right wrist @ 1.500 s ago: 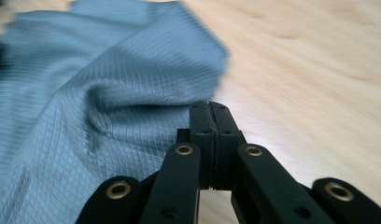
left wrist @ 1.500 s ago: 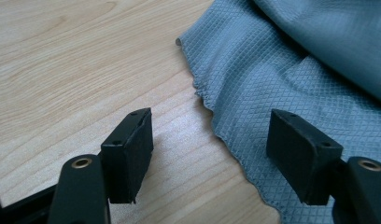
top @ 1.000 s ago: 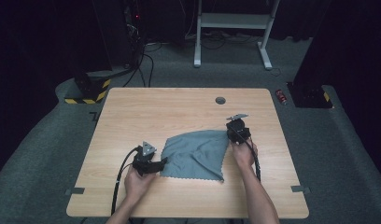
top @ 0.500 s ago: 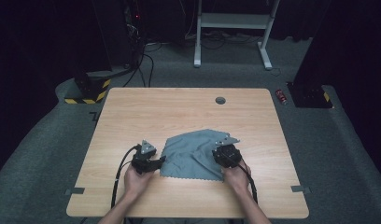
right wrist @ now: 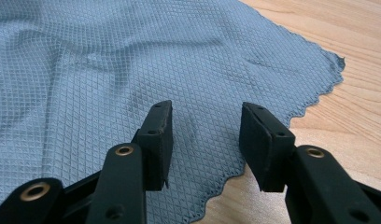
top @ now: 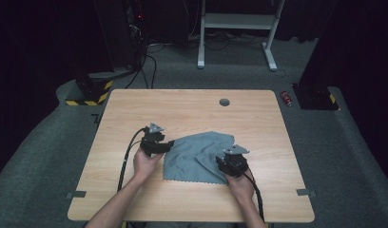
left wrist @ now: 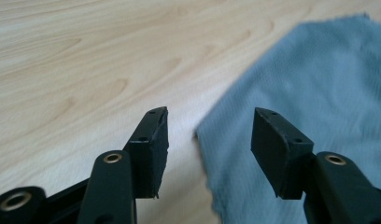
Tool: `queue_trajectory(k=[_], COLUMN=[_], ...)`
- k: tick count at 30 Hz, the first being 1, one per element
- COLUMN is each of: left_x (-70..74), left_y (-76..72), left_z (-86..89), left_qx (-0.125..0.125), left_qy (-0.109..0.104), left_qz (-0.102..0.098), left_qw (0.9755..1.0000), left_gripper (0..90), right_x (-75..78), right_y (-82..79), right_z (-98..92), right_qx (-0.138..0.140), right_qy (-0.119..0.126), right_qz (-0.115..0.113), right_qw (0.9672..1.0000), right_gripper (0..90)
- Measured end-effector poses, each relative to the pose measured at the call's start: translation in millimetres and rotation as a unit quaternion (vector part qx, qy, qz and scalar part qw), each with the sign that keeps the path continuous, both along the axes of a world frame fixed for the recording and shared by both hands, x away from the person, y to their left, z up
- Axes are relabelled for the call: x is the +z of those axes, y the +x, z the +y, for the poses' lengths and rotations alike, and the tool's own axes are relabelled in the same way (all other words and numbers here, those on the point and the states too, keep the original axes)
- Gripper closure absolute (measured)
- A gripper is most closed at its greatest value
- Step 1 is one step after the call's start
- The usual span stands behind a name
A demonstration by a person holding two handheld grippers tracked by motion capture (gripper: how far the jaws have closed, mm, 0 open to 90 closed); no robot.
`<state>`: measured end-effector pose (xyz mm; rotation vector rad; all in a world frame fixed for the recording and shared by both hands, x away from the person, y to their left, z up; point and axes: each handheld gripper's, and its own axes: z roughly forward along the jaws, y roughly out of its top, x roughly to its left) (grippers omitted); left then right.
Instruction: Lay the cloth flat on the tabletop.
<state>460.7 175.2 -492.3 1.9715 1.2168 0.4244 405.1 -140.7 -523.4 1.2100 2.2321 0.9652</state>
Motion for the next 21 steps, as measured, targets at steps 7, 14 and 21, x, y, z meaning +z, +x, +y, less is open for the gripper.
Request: queue_trajectory(k=[7, 14, 21], left_x=[-4.2, -13.9, -12.9], left_y=[19.5, 25.1, 30.5], left_z=[-20.6, -29.5, -29.6], left_qx=[-0.016, -0.045, -0.063], left_qy=[0.026, 0.039, 0.051], left_qz=[0.023, 0.046, 0.072], left_qw=[0.9993, 0.9972, 0.9941], left_gripper=[47.1, 59.2, 81.4], right_x=[0.1, -0.1, -0.1], right_y=[0.8, 1.0, 1.1], right_z=[-1.2, -1.0, -1.0], right_qx=[0.0, 0.004, 0.004], right_qy=[0.006, 0.006, 0.006], right_qz=[0.008, 0.007, 0.007], right_qw=[1.0, 0.9999, 0.9999], right_gripper=[51.6, 50.2, 50.2])
